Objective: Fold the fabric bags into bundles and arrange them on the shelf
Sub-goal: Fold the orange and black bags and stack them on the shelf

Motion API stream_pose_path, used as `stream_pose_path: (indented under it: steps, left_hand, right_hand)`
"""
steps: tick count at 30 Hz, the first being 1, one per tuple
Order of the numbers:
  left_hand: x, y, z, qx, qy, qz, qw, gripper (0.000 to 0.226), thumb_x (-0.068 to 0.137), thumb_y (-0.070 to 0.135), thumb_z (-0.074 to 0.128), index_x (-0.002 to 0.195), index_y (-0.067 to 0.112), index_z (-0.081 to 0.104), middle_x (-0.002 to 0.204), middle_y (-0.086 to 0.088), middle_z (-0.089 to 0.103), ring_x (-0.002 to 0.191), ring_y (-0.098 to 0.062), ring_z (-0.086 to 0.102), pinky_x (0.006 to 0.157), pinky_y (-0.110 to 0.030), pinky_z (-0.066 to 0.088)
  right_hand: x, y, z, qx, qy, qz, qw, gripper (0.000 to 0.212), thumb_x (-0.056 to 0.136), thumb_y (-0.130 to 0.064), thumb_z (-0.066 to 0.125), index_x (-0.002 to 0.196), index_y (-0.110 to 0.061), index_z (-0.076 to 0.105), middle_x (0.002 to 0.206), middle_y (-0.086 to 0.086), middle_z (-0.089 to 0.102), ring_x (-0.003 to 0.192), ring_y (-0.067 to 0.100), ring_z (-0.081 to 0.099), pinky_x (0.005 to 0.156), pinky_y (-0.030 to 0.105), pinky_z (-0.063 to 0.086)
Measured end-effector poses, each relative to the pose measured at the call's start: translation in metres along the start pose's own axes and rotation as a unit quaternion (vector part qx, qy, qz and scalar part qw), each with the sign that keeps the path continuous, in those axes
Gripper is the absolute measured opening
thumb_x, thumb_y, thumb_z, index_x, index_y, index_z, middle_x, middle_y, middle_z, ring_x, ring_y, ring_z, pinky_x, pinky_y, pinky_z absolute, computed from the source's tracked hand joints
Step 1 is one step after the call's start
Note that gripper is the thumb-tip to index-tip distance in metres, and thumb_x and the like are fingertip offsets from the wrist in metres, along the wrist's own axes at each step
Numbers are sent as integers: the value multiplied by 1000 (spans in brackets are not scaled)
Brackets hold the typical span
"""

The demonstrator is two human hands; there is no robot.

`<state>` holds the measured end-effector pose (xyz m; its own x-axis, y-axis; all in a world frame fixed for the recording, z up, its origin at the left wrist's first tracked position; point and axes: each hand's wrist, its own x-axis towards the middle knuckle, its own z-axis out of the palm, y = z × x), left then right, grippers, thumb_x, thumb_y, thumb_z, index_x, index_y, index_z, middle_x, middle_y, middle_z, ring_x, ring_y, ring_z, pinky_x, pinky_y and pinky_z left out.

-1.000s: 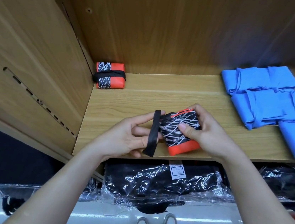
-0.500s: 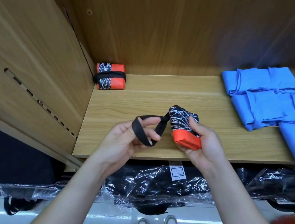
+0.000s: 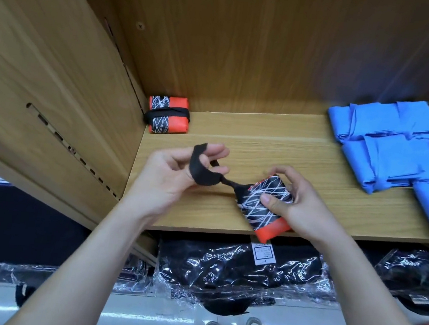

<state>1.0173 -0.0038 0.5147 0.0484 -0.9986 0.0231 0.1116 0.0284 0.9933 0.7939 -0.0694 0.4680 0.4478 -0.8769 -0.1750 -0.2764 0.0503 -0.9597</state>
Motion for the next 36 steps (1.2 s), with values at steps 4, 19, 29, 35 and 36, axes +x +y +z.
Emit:
stream_pose_path:
  steps: [4,19,29,35,36]
  left_hand:
    - [12,-6,-2,255,-131,-86,954,52,76,46,72,123,27,60,137,7,58,122,-6,57,107,-29,44]
    - [28,-19,26,387,-141,-136,901,51,80,53,56,116,19,64,113,7,71,107,-9,65,96,-36,51]
    - [12,23,16,786,-281,321,447,32,83,10,35,89,15,66,124,-8,59,111,-31,47,81,-46,36]
    - [5,27,19,733,-419,404,353,6,74,18,67,76,15,72,96,-3,71,113,-27,55,112,-44,29]
    - [5,26,19,719,-433,397,372,2,73,18,70,73,16,72,89,-2,71,106,-25,60,110,-42,36]
  right_hand:
    - [-3,-30,-4,-302,-124,-126,937,66,94,-24,62,125,-69,25,142,-10,45,130,10,41,110,36,33]
    - [15,-11,16,37,-195,-58,978,28,78,-23,72,104,-12,72,112,-11,72,112,4,62,98,18,42]
    - [23,-11,-24,164,-371,95,909,18,83,-9,58,69,-16,66,70,2,65,63,13,64,62,24,53]
    - [32,-17,-41,71,-388,119,911,13,80,-12,62,78,-18,73,78,3,71,66,12,66,64,22,54]
    - [33,-18,-40,51,-392,118,911,10,80,-14,63,81,-18,72,80,4,70,68,13,66,65,22,54]
